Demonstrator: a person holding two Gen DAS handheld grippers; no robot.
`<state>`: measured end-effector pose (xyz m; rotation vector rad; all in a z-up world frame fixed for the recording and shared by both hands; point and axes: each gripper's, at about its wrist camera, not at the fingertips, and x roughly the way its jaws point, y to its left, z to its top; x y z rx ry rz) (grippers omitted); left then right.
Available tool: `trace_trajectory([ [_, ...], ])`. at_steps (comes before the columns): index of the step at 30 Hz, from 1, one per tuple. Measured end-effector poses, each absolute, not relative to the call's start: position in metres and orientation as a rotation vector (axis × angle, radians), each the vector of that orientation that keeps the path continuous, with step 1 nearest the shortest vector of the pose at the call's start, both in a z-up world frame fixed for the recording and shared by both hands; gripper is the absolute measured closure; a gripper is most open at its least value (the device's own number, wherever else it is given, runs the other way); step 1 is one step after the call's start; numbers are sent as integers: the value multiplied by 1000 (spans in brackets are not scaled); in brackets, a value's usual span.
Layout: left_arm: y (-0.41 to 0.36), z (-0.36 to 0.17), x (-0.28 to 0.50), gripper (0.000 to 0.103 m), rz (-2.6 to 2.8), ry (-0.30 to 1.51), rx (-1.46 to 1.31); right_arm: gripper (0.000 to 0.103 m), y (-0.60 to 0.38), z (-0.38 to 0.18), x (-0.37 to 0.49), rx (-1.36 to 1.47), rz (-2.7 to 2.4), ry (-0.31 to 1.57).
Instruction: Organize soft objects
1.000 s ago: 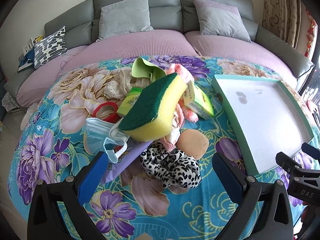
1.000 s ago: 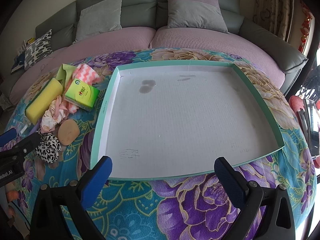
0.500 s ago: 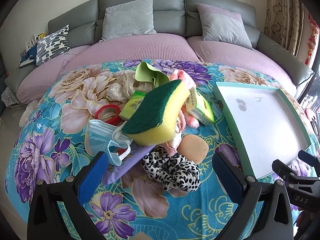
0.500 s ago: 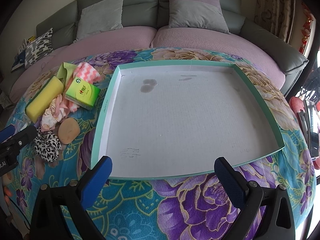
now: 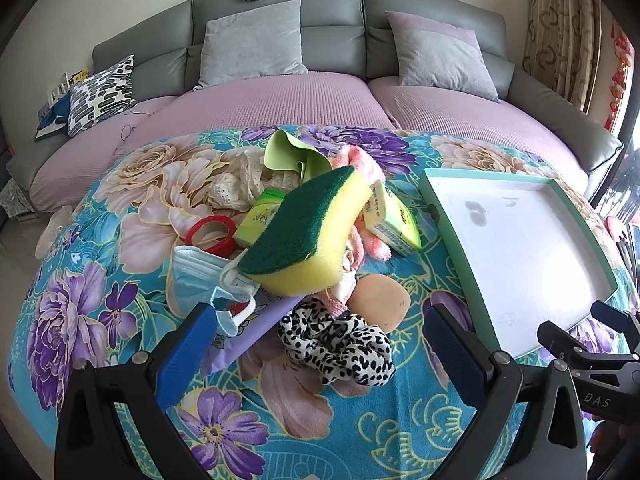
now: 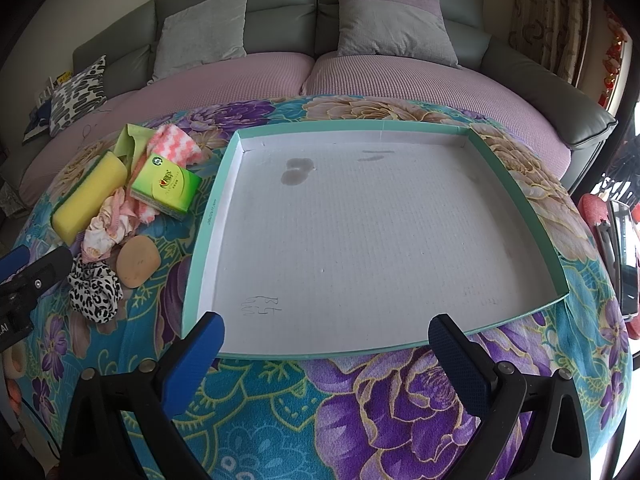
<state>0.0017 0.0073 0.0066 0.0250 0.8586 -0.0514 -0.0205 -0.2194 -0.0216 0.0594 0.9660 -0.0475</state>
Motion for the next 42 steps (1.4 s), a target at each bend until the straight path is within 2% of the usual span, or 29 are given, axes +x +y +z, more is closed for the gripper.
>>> trace_trajectory([
  [31,11,15,-1,0,-47,833,32,0,-219,-21,-21,60,-47,963],
  [37,44,36,-9,0,12,770,-27,0,-218,-4,-24,98,-54,890],
  [42,80,36,-11,0,88,784,-68,0,-200,11,-20,156,52,845],
])
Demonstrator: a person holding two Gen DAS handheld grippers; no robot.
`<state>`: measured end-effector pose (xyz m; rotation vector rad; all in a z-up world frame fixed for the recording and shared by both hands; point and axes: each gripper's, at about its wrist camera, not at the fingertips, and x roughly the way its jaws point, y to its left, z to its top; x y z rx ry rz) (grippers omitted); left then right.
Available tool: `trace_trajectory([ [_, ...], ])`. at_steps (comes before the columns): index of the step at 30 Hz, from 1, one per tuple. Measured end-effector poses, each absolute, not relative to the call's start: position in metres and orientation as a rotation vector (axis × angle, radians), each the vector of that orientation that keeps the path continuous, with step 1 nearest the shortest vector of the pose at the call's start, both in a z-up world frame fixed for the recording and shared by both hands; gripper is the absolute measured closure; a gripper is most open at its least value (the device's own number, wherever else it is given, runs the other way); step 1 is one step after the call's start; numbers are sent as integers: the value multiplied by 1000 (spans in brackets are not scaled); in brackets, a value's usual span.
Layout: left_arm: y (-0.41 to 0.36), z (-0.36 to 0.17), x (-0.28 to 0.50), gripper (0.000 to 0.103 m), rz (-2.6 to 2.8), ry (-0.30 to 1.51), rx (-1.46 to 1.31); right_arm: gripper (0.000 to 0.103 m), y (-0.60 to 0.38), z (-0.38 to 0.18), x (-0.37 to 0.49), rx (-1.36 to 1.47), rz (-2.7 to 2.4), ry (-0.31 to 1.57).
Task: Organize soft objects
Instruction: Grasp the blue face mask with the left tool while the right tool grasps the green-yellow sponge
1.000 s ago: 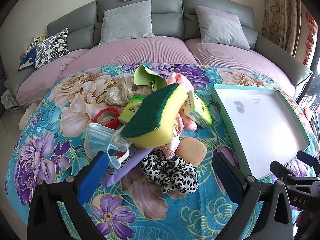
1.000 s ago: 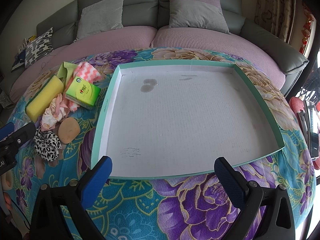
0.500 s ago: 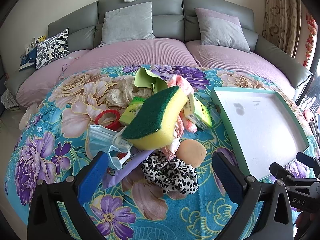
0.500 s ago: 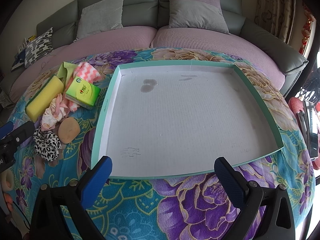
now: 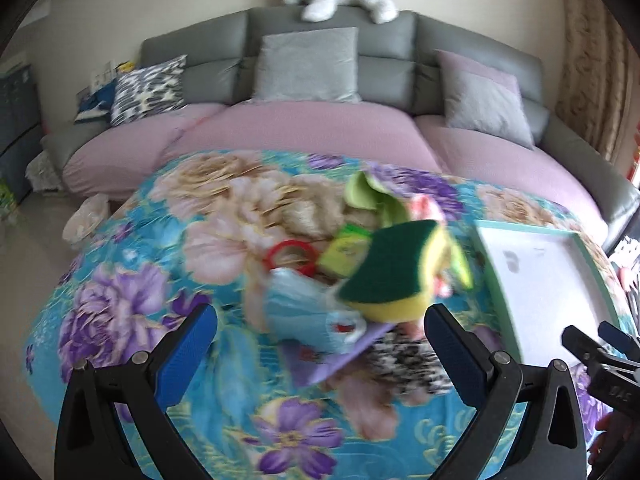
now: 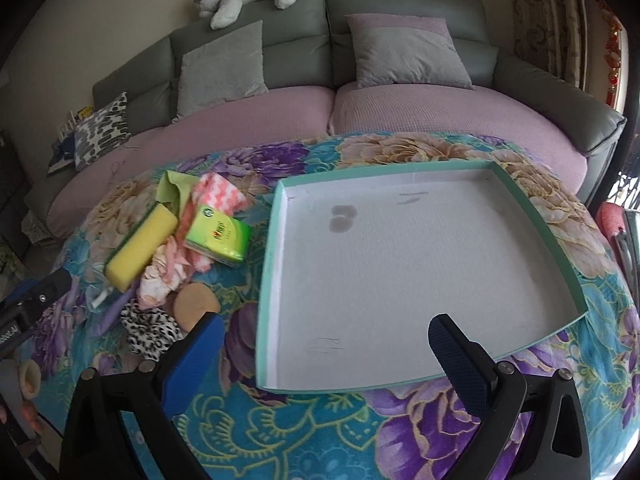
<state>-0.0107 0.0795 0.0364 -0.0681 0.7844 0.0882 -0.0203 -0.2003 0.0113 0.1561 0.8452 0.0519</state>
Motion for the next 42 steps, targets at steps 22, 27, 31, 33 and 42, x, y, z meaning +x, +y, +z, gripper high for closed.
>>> trace_trajectory([
  [22,135,-32,44,6,67,990,-284,0,-113,23,35,122,208,856],
  [27,132,-50,54,21,-2,1038,-314,0,-105,15,43,124,240,881],
  [31,131,-51,56,37,-56,1033,-360,0,-102,10,46,129,258,894],
  [33,128,-51,56,45,-73,1035,-359,0,-101,8,46,135,266,896],
  [42,119,-50,54,78,-131,1027,-372,0,-95,11,45,153,313,873],
])
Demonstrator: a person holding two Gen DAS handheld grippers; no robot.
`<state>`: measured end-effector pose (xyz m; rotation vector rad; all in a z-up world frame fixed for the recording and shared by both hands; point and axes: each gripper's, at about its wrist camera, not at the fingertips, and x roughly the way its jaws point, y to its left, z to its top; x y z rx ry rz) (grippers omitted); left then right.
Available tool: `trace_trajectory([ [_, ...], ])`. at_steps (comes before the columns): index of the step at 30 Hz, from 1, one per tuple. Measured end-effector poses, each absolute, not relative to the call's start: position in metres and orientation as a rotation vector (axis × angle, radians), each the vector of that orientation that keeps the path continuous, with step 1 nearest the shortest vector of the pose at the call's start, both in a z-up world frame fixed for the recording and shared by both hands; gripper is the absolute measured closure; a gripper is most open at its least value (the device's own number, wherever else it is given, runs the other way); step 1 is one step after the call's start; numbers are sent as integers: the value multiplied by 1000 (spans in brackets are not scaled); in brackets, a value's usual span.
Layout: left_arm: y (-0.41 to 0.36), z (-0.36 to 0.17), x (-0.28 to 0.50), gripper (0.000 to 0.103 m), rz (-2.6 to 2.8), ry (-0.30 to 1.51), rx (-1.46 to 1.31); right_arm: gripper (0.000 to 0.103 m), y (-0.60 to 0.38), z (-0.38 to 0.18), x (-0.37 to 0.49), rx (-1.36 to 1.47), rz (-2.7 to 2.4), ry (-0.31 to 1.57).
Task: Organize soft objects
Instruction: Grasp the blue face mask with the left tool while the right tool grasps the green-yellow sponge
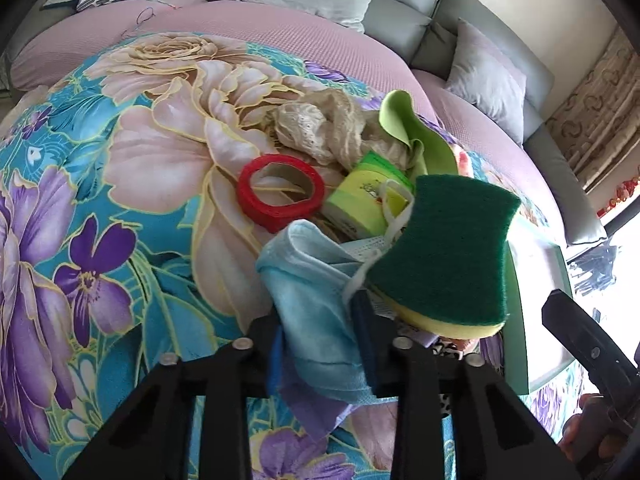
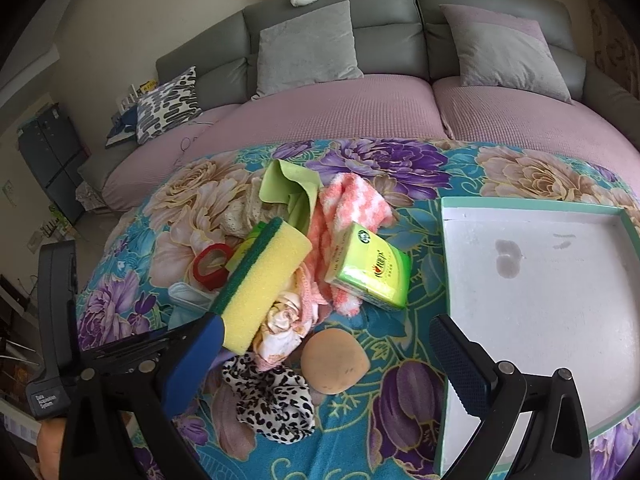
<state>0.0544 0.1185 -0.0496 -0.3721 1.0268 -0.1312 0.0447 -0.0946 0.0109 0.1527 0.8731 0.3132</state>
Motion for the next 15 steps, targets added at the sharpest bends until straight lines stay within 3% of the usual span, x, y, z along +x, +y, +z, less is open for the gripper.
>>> trace_trajectory([
  [3,116,-47,53,90,-125,1017,-358,0,-90,11,44,159,336,866],
  [8,116,-44,50,93,-114,1008,-337,2,-80,12,43,163,371,853],
  [15,114,-40,44,93,-110,993,-305,18,-62,12,42,148,428,833],
])
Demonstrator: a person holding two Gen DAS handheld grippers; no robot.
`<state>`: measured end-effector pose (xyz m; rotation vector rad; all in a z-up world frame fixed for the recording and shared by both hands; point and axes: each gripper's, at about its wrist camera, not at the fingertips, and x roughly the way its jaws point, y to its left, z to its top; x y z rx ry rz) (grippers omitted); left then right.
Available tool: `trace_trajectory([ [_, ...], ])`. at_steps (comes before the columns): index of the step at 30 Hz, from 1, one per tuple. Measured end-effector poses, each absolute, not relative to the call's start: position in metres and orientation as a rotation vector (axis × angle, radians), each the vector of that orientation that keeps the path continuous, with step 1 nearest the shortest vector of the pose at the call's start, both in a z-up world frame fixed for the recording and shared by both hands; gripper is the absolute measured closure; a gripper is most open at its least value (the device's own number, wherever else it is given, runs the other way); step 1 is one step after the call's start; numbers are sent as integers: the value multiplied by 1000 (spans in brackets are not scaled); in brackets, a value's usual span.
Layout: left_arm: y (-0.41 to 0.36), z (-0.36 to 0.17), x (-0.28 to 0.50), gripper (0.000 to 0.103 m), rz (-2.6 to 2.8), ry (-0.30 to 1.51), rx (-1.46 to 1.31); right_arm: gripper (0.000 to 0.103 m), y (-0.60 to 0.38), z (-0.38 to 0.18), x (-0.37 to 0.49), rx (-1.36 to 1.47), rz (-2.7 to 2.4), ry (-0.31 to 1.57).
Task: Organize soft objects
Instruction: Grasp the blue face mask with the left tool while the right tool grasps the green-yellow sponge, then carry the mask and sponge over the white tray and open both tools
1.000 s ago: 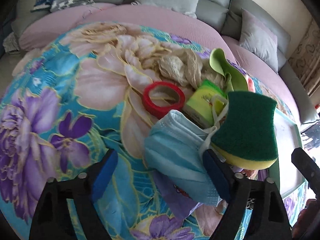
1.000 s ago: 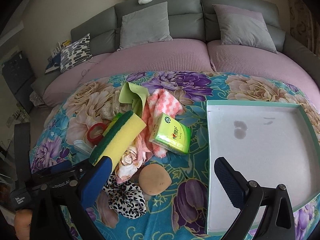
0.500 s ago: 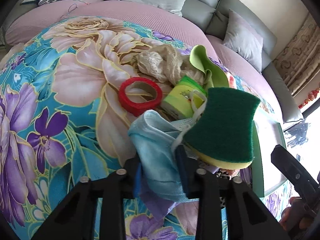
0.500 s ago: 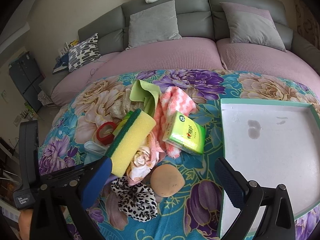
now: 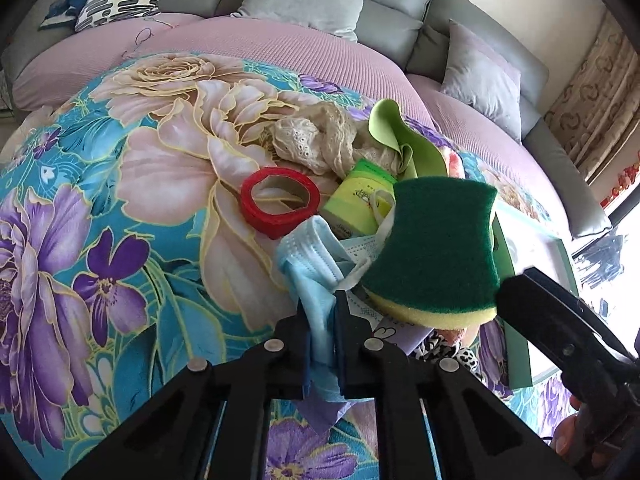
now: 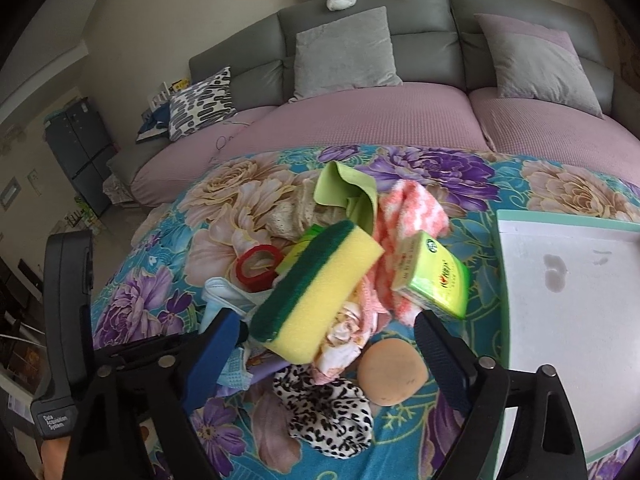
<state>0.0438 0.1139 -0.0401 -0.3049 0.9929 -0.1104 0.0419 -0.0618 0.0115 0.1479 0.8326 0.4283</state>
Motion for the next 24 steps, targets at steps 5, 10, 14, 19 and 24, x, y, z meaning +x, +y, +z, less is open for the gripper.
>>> trace_trajectory([
  [5,113,-41,44,93,-115,995,-295,35,-51,6,44,144,451,843],
  [10,112,-41,43,93,-118,1000,-283,51,-46,-2,49,164,468,873],
  [14,112,-43,44,93,-122,1006,-290,56,-47,-10,53,201,478,898],
  [19,113,-42,43,93,-121,1004,-289,63,-47,-10,53,223,493,889],
  [24,118,-34,40,93,-94,981,-289,66,-51,-1,49,236,506,856],
])
